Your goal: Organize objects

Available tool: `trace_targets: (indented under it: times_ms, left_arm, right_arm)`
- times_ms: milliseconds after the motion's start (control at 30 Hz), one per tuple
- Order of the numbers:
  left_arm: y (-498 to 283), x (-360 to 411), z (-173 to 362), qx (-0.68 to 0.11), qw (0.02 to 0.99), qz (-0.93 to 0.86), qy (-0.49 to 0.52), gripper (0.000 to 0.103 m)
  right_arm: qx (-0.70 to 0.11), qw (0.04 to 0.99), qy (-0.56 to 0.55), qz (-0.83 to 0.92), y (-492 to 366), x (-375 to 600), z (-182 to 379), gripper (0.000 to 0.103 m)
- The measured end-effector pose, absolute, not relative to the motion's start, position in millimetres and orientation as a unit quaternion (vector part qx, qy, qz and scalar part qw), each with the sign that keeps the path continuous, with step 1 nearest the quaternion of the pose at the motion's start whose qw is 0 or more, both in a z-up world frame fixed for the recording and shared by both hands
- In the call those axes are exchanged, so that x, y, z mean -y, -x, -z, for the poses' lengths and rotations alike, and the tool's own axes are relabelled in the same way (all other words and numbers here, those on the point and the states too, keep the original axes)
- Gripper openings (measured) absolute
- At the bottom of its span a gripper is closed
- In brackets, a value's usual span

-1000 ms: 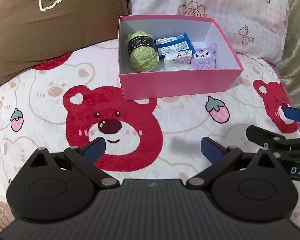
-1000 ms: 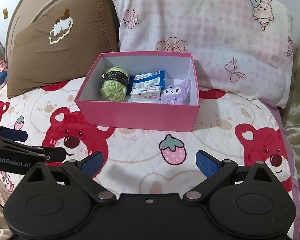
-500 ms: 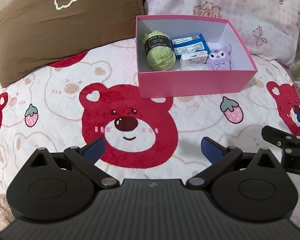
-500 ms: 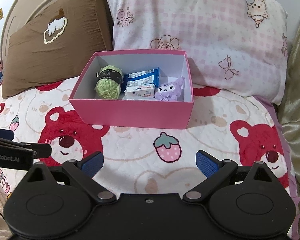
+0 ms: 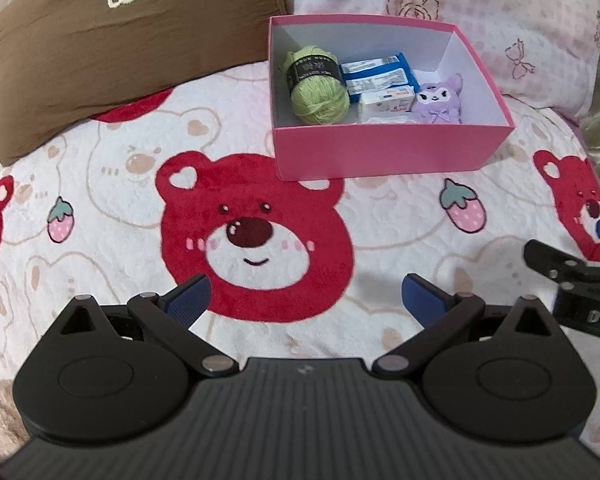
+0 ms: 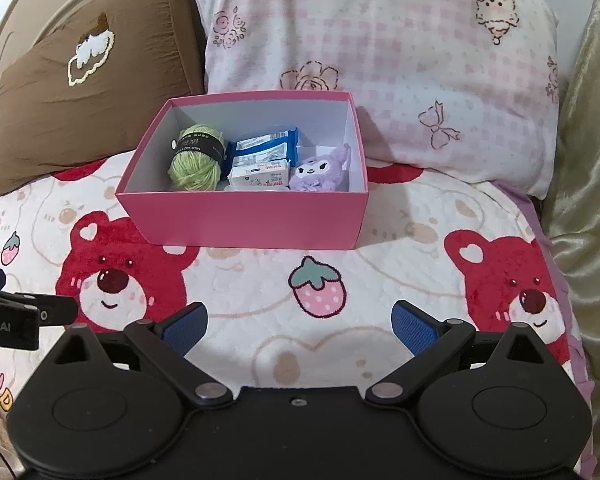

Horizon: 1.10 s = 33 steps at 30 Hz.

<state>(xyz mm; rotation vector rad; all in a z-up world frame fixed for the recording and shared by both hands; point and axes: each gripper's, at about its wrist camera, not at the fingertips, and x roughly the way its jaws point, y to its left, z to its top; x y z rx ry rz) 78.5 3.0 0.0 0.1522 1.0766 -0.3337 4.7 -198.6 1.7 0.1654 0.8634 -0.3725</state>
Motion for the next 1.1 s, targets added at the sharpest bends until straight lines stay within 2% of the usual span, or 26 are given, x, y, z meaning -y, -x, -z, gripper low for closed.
trace_targets:
  times_ms: [1100]
  left_arm:
    - [-72,-6,6,-0.521,0.835,0.159,-0.078,0.103]
  right_arm:
    - [-0.422,0.888,-0.075,0.168,-4,180,-5,0.1]
